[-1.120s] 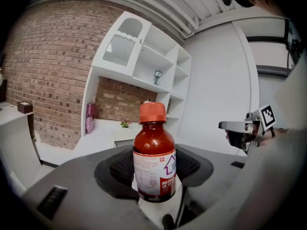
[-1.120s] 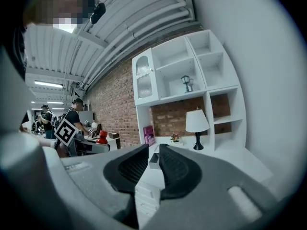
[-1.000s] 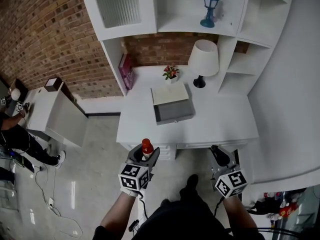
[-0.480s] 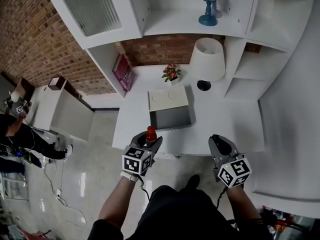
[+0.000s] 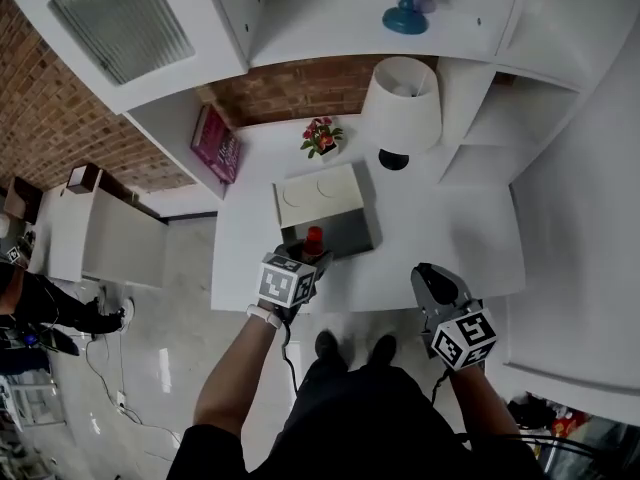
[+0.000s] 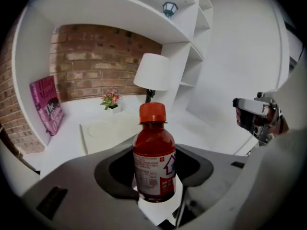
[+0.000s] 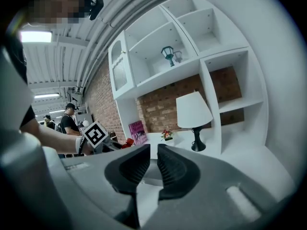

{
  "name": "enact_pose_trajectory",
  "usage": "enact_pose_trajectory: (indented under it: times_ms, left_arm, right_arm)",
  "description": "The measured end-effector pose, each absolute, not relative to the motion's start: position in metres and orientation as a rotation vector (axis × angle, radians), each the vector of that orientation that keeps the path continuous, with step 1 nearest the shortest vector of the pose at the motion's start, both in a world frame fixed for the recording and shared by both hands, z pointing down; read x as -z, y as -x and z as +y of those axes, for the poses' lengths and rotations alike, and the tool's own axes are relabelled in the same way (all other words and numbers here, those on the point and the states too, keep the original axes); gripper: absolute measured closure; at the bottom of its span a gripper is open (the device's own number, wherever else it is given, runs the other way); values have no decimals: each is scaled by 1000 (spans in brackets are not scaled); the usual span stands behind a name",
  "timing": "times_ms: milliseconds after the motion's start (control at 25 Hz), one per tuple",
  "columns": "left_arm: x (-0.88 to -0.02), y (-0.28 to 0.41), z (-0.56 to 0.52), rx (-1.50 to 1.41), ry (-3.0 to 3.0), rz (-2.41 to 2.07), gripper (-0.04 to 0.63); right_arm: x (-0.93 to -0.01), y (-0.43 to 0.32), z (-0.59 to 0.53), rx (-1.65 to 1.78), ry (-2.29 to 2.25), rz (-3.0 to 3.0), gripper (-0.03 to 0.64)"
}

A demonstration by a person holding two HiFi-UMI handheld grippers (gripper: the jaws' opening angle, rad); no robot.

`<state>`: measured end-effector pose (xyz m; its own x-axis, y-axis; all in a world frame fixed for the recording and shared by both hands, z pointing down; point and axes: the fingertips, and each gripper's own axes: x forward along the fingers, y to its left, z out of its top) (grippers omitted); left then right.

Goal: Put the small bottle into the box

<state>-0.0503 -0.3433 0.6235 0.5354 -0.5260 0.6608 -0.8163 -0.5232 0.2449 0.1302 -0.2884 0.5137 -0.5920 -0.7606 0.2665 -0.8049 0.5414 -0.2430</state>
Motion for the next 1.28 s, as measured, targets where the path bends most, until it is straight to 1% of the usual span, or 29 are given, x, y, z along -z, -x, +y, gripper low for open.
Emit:
enact_pose_trajectory:
  times_ms: [160, 360, 840, 1280]
  left_arm:
    - [-654, 32, -365, -804, -2203, -910, 380]
    - [-691, 19, -388, -915, -2147, -826, 380]
    - [-767, -11, -395, -1222, -1960, -625, 380]
    - [-788, -15, -394, -1189, -1885, -662, 374]
  right_arm:
    - [-521, -128, -294, -550, -1394, -2594, 569]
    - [-531, -142, -301, -593, -1477, -2538, 569]
    - [-553, -175, -319, -675, -1614, -2451, 572]
    - [-549, -185, -331, -663, -1620, -2454, 572]
